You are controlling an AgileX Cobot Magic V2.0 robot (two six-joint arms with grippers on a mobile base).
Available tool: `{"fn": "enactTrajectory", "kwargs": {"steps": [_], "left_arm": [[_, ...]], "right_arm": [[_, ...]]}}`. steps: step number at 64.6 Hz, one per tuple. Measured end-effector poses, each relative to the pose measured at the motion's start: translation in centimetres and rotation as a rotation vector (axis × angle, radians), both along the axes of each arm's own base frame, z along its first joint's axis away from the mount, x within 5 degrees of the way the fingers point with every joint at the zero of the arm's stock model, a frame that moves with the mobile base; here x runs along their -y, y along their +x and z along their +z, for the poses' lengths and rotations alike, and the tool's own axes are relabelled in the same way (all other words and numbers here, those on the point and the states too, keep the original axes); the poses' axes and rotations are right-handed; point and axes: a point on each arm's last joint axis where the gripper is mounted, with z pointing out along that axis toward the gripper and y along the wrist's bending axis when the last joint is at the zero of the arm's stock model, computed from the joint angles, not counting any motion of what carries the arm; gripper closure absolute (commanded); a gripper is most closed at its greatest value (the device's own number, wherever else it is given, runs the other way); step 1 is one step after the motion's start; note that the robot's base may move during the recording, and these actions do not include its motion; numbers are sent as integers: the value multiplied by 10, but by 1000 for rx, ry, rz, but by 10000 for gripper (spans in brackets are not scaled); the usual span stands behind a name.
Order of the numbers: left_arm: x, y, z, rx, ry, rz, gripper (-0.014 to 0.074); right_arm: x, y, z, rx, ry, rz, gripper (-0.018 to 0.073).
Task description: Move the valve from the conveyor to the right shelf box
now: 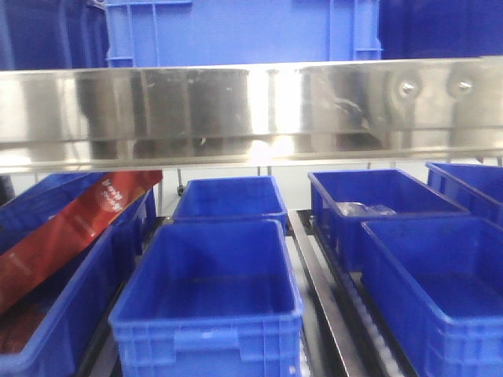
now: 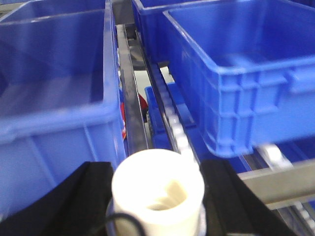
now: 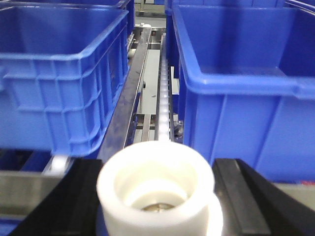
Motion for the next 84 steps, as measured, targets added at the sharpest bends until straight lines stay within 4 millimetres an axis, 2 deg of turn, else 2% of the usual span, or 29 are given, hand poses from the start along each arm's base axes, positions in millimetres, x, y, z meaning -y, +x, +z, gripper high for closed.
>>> {"fn": "enactTrajectory", "kwargs": {"steps": [84], "left_arm": [[0, 2, -1, -6, 0, 0, 708]], "right_arm": [[0, 0, 0, 0, 0, 0, 712]]}}
